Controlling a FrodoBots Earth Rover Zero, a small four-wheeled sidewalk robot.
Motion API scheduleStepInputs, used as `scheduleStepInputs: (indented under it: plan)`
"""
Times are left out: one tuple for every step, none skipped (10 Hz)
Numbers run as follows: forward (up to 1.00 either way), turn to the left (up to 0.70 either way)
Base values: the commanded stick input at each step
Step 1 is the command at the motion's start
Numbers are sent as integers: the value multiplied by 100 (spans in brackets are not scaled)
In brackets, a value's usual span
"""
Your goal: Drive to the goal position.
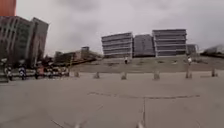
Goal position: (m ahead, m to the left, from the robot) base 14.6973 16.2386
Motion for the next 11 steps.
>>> scheduleStepInputs:
  plan:
    - [85,0]
    - [85,0]
    - [85,0]
    - [85,0]
    - [85,0]
    - [85,0]
    - [85,0]
    - [85,0]
    - [85,0]
    - [85,0]
    - [85,0]
